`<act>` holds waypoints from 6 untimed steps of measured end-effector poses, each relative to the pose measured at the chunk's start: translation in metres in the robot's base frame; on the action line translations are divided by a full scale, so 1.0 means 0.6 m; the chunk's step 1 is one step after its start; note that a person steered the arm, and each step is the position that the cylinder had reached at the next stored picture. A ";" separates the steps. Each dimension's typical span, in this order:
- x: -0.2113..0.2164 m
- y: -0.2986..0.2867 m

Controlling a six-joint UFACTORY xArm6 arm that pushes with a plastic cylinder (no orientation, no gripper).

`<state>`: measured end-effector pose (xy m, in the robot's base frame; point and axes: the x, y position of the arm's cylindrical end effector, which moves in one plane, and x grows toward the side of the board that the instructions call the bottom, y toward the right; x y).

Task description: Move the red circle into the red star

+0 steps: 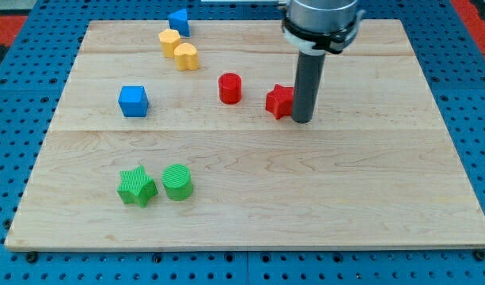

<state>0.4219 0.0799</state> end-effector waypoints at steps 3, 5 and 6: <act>-0.124 -0.286; -0.069 -0.061; -0.112 -0.174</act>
